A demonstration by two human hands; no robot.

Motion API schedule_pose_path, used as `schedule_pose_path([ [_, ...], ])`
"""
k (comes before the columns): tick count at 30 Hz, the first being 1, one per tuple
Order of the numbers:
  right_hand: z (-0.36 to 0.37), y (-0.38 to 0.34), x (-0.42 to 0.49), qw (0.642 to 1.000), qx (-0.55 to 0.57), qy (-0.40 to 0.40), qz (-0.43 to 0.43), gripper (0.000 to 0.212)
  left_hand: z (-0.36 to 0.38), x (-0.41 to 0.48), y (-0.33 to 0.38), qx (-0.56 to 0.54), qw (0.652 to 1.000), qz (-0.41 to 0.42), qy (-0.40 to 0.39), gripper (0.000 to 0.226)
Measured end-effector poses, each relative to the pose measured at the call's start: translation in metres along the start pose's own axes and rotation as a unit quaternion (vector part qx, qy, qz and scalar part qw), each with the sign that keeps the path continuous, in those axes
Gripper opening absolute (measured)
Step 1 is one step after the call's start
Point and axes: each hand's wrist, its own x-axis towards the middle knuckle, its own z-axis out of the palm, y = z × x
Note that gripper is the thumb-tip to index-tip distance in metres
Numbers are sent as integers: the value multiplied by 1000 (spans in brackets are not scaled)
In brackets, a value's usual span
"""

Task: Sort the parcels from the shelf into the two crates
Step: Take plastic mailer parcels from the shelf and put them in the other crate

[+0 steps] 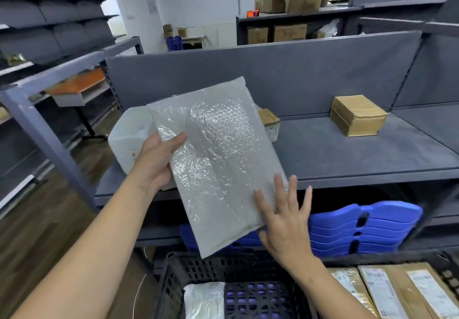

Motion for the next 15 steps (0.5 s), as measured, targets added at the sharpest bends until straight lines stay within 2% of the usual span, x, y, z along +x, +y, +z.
schedule_pose_path([
  [2, 4, -3, 8, 1000, -4, 3, 19, 125, 5, 2, -1, -3, 1000, -2, -9, 35],
  [4, 10, 0, 17, 998, 20, 59, 22, 108, 8, 2, 1, -4, 1000, -2, -20, 36],
  [6, 14, 0, 20, 986, 128, 98, 54, 84, 9, 3, 5, -35, 998, 0, -50, 39],
  [7, 14, -3, 22, 967, 213, 103, 99, 72, 8, 4, 7, -61, 996, 3, -58, 48],
  [8, 11, -10, 24, 930, 314, 95, 164, 63, 6, 6, 9, -82, 995, 10, -60, 54],
  [9, 6, -18, 28, 875, 409, 82, 248, 52, 4, 9, 9, -79, 995, 22, -50, 54],
  [10, -1, -26, 35, 803, 484, 81, 337, 38, 2, 11, 9, -45, 998, 38, -34, 47],
  [11, -6, -31, 41, 716, 548, 84, 424, 25, 0, 14, 7, 5, 998, 54, -15, 37],
  [12, -11, -32, 45, 606, 625, 70, 486, 20, -3, 17, 6, 58, 996, 70, 4, 28],
  [14, -14, -29, 42, 369, 776, -19, 512, 35, -7, 21, 4, 160, 980, 111, 31, 27],
  [15, -16, -26, 37, 288, 808, -78, 509, 47, -9, 24, 6, 206, 969, 135, 36, 30],
])
